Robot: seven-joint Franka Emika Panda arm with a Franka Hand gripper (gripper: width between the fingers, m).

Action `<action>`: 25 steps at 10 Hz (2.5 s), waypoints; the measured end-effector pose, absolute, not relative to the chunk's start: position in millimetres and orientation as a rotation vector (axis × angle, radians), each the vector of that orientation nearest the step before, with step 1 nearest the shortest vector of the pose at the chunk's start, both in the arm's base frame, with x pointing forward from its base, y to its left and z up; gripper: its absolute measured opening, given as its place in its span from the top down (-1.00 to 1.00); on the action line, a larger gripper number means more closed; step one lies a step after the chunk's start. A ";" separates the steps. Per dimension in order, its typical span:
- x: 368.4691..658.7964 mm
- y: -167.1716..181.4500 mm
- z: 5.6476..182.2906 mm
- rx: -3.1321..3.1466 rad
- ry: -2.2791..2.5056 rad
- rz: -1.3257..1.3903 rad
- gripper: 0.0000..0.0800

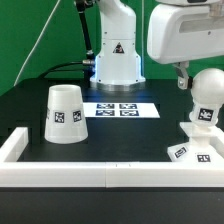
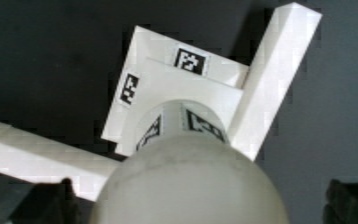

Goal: Assemble lamp

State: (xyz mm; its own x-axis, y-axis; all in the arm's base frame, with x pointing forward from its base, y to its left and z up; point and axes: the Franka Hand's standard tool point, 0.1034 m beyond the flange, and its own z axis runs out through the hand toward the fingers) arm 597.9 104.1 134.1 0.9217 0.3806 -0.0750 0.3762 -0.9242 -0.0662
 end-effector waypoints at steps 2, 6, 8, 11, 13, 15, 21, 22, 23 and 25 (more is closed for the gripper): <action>604.3 98.7 130.6 -3.011 -0.651 0.133 -0.75; 611.4 103.3 131.9 -3.011 -0.662 0.118 -0.75; 611.6 103.0 131.9 -3.011 -0.661 0.117 -0.68; 611.5 102.9 131.9 -3.018 -0.629 0.118 -0.43; 611.4 103.3 131.8 -3.050 -0.463 0.122 -0.43; 608.6 101.5 132.2 -3.084 -0.231 0.045 -0.43; 605.6 95.8 132.7 -3.040 0.551 -0.031 -0.44; 605.7 95.2 132.7 -3.024 0.632 -0.029 -0.44; 606.0 94.0 132.9 -2.972 0.808 -0.020 -0.44; 606.2 93.5 132.9 -2.890 1.022 -0.004 -0.44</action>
Offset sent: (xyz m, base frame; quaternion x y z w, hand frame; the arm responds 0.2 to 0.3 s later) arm 0.0180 0.0115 0.0048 -0.0049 -0.0001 -0.0448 0.9990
